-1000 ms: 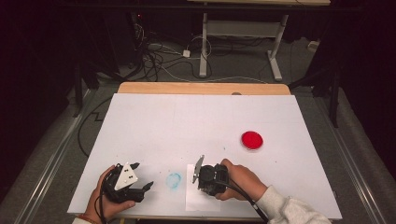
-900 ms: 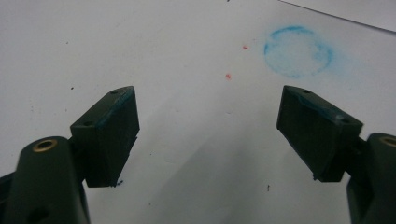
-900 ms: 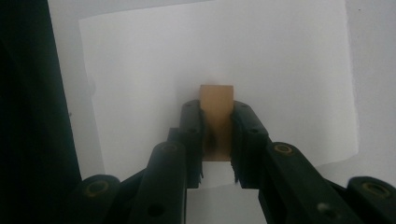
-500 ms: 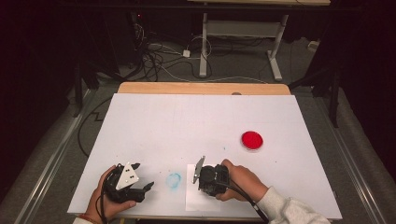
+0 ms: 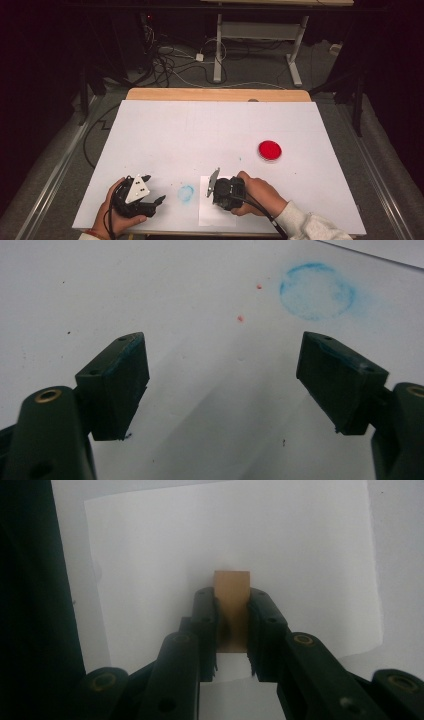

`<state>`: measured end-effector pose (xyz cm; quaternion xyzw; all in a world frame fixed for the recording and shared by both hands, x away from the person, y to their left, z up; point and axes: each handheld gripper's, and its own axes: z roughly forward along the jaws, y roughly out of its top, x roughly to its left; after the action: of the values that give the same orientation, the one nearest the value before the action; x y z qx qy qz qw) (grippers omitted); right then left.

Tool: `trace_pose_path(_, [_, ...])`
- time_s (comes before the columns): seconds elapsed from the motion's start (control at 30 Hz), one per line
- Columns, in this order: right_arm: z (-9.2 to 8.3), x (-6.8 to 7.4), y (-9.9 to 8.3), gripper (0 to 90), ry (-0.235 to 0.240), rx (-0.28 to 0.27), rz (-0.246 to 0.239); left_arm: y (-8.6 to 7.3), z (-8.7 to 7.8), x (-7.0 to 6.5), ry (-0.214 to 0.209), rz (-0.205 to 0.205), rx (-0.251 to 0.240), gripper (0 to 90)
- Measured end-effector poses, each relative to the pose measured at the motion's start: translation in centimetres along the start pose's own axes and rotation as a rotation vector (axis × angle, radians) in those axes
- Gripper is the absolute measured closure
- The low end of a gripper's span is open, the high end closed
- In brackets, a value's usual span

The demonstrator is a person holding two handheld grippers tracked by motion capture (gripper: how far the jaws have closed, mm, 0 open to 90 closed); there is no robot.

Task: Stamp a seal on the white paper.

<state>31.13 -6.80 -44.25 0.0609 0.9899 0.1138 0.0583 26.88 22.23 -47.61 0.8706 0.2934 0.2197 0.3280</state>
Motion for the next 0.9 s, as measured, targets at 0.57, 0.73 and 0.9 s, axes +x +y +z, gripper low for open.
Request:
trace_pose_path(0.57, [-2.2, -0.2, -1.1, 76.7, -0.024, -0.163, 0.059, 0.1, -0.1, 0.0, 0.008, 0.002, 0.002, 20.6])
trace_pose_path(0.73, [-3.3, -0.1, -1.7, 76.7, -0.064, -0.236, 0.097, 0.0, -0.2, 0.0, 0.010, 0.003, -0.002, 20.6])
trace_pose_path(0.9, [-4.4, -0.5, -2.8, 76.7, -0.082, -0.297, 0.123, 0.0, -0.2, 0.0, 0.011, 0.004, 0.000, 20.5])
